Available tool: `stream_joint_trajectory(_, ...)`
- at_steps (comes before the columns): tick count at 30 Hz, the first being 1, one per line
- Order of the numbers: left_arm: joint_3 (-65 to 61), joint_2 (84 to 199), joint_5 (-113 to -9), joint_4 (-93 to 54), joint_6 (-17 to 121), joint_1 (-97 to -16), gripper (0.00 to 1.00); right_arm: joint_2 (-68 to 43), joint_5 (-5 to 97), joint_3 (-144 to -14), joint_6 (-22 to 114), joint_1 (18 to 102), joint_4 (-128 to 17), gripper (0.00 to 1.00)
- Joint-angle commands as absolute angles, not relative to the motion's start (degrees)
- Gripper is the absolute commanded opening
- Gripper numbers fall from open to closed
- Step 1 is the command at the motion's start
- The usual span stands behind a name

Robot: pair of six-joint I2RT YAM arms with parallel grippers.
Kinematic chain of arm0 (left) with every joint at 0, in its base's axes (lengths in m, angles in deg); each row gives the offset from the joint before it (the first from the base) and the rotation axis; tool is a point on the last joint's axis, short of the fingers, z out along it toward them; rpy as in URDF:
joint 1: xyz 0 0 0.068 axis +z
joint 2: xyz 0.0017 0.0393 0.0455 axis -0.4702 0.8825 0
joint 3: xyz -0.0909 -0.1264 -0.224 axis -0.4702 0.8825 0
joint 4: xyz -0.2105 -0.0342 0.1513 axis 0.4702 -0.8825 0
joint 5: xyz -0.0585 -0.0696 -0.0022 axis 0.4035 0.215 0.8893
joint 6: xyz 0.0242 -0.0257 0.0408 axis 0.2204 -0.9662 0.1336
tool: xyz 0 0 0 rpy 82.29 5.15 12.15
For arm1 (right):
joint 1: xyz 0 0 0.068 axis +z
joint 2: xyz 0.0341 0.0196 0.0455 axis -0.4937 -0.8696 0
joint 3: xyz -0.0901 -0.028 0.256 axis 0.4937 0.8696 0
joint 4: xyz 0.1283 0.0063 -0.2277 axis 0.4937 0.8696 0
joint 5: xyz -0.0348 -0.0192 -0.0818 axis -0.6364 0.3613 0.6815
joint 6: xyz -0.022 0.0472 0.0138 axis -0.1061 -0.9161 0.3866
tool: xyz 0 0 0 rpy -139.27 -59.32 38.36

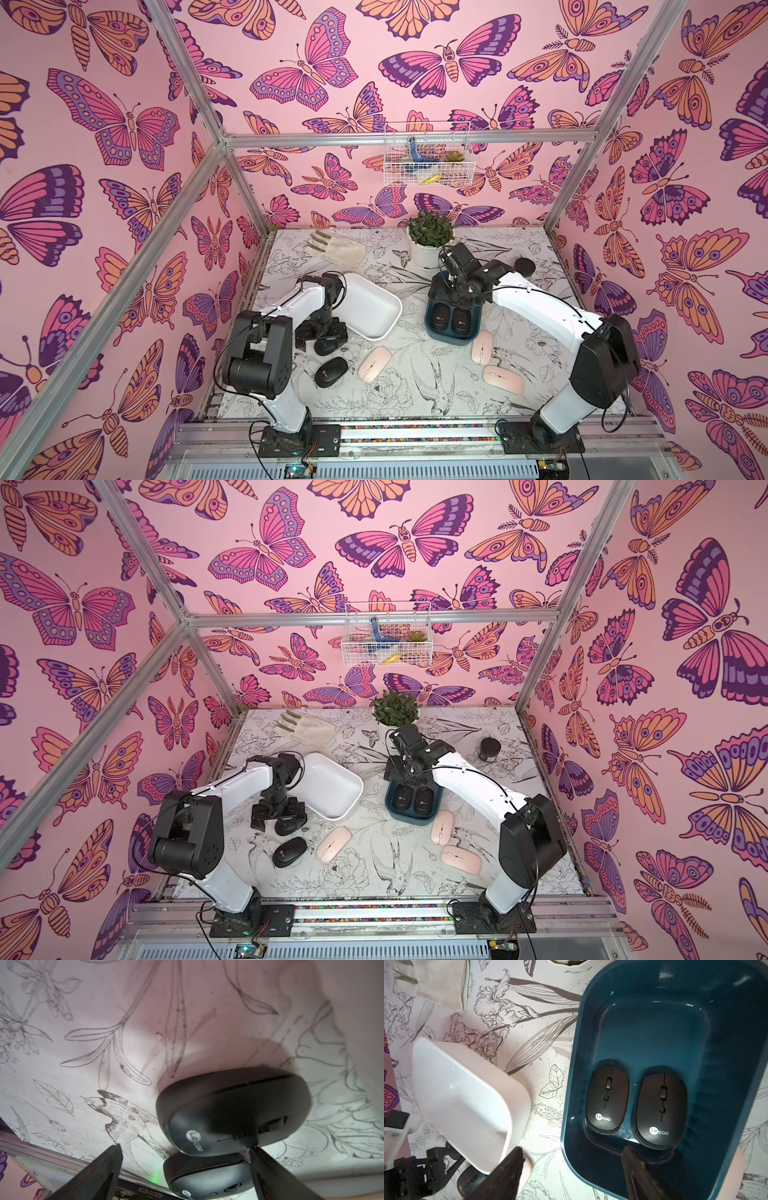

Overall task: Place the mice by color into the storage box
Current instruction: Adjust the mouse at the center of the board, then pick up the mouse from the center of the board.

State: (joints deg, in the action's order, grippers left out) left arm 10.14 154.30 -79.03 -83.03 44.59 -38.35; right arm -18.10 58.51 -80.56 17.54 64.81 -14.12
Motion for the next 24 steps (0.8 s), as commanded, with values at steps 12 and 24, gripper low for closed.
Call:
stream_joint_trajectory(12, 13.19, 147.10, -71.34, -82.08, 46.97, -36.47, 1.00, -14.69, 60.48, -80.20, 18.97, 64.74, -12.98, 0.78)
stream_joint_trajectory(24, 11.52, 155.70, -79.09, -84.23, 46.07, -39.69, 1.00, -12.51, 60.00, -78.35, 19.31, 64.74, -13.80, 0.78)
